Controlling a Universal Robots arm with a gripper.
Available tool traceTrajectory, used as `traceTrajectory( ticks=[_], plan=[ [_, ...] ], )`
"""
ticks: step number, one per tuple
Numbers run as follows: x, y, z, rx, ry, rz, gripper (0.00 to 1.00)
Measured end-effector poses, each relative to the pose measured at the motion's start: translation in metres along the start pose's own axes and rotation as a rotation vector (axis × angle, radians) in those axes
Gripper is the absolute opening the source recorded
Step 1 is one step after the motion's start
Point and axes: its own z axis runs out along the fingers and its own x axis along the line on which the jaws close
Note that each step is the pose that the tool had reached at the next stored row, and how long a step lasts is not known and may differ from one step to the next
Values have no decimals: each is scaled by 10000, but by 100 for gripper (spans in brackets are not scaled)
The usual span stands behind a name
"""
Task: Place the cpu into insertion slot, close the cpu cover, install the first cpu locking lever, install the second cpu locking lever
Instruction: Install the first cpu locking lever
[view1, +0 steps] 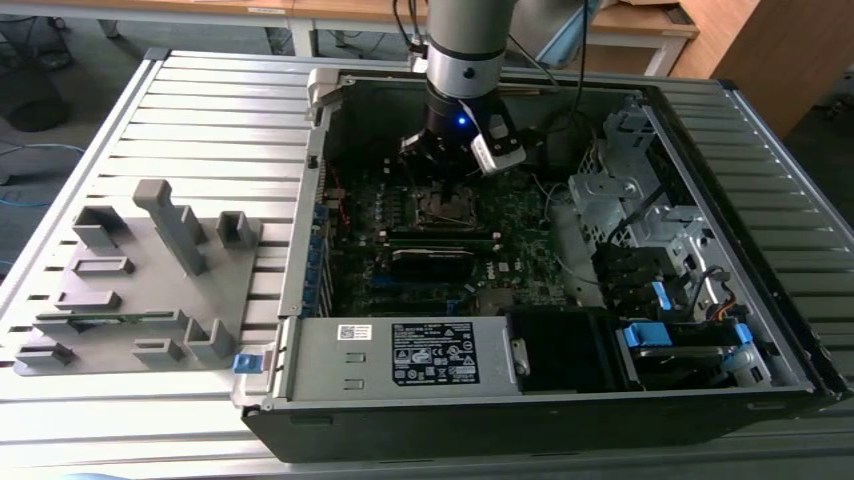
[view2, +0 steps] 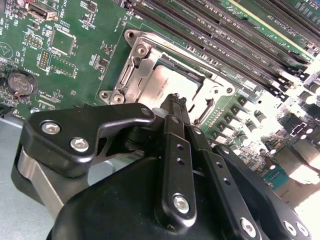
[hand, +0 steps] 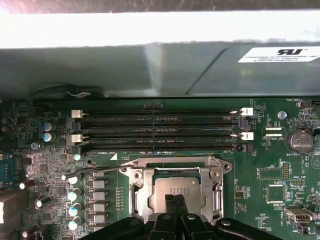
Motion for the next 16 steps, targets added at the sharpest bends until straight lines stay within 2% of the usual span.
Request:
traceTrajectory(
  ticks=[16],
  plan=[
    [-1, 0, -26, 2, 1, 0, 11]
  ],
)
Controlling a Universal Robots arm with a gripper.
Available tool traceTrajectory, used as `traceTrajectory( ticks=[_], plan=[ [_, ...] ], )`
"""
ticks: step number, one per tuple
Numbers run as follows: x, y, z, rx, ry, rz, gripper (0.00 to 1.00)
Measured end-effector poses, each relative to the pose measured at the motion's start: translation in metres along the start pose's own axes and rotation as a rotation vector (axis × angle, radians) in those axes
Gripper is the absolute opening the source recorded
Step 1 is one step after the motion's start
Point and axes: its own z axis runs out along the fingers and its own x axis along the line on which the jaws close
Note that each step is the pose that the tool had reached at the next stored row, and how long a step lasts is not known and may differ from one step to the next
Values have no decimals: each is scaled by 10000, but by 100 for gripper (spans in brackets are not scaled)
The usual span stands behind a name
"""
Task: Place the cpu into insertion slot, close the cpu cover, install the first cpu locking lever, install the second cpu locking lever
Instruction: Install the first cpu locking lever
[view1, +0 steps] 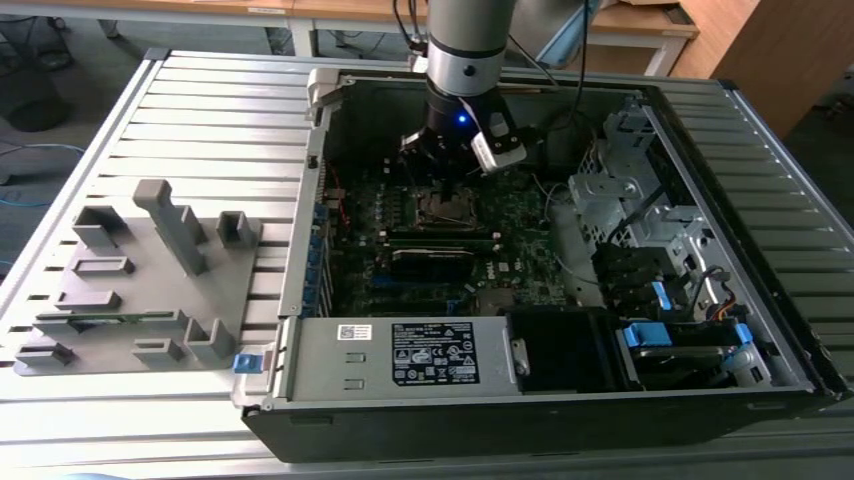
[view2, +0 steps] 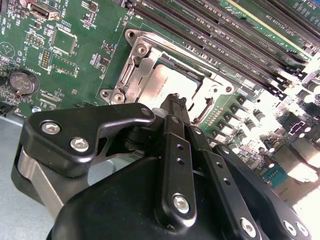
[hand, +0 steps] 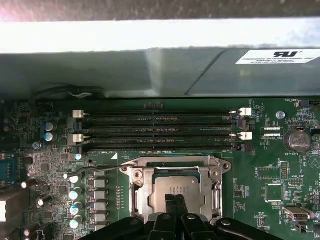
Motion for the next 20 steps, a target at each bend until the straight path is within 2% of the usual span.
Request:
traceTrajectory(
  ticks=[7, 20],
  plan=[
    [-1, 1, -40, -2, -1, 0, 11],
    [-1, 1, -51, -2, -1, 0, 11]
  ],
)
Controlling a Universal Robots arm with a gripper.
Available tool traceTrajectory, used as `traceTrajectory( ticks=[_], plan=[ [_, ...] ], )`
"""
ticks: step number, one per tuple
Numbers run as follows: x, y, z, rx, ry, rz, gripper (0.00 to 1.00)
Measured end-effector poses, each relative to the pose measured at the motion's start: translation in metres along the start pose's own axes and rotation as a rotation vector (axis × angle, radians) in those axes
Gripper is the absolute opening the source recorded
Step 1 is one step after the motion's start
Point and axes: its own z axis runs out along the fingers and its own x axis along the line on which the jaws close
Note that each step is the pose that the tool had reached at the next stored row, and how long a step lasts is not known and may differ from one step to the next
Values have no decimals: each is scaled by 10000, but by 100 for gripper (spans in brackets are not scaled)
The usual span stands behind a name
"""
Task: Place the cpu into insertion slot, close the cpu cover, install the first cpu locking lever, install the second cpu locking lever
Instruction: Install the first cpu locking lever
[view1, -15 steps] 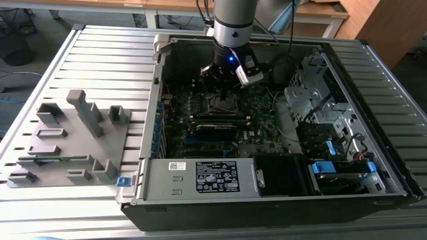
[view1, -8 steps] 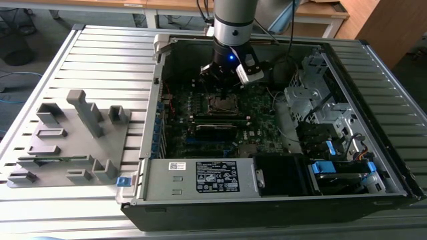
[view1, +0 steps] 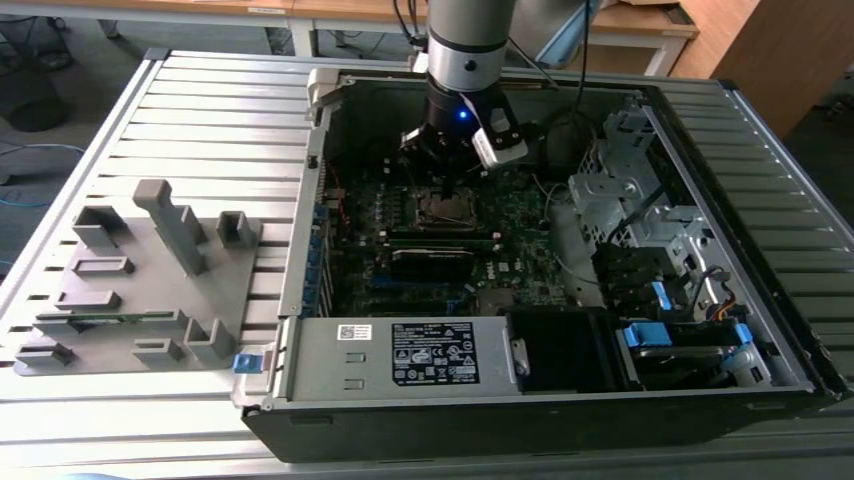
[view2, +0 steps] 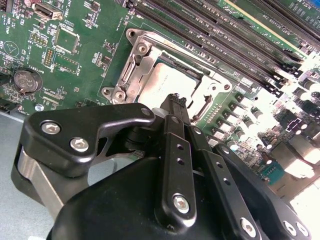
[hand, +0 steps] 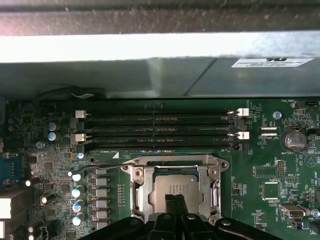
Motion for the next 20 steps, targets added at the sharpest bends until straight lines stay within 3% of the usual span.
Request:
traceTrajectory(
  ticks=[4, 16, 20],
  plan=[
    [0, 0, -32, 3, 1, 0, 11],
    [-6, 3, -252, 0, -1, 0, 11],
    [-6, 3, -265, 0, 0, 0, 11]
  ],
)
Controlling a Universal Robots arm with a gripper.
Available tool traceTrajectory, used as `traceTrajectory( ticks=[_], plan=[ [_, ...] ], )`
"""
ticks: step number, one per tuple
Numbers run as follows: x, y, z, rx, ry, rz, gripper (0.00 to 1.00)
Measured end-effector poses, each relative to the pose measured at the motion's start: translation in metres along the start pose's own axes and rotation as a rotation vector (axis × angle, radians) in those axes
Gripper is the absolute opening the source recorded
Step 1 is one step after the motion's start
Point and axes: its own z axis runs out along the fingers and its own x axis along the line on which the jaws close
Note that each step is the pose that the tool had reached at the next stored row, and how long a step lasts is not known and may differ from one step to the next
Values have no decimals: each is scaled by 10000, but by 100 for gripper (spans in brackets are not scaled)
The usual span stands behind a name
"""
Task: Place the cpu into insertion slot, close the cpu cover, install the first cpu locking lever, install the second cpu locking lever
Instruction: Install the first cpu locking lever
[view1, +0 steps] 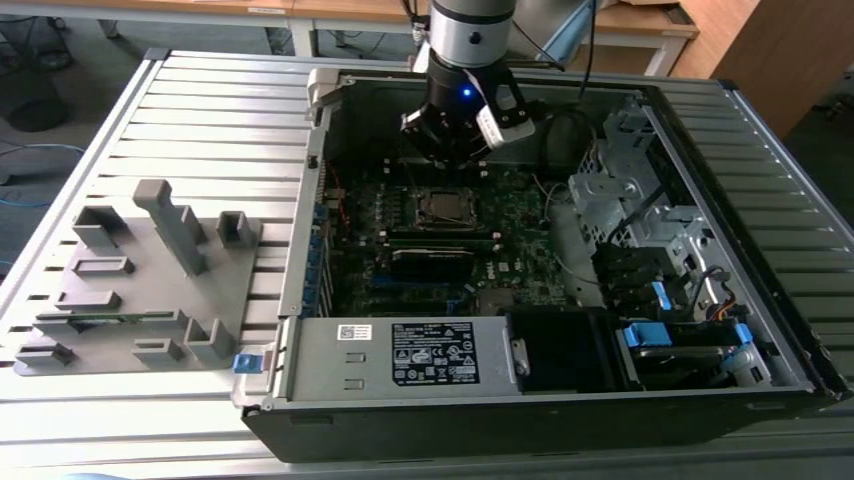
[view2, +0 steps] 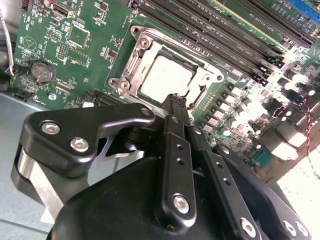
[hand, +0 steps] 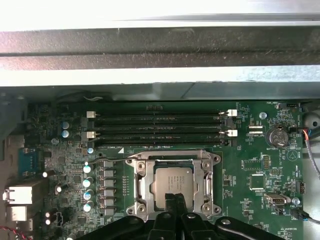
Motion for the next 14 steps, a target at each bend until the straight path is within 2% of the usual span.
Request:
traceTrajectory(
  ticks=[10, 14],
  plan=[
    [0, 0, -2, 0, 0, -1, 11],
    [38, 0, -2, 1, 0, 0, 11]
  ],
)
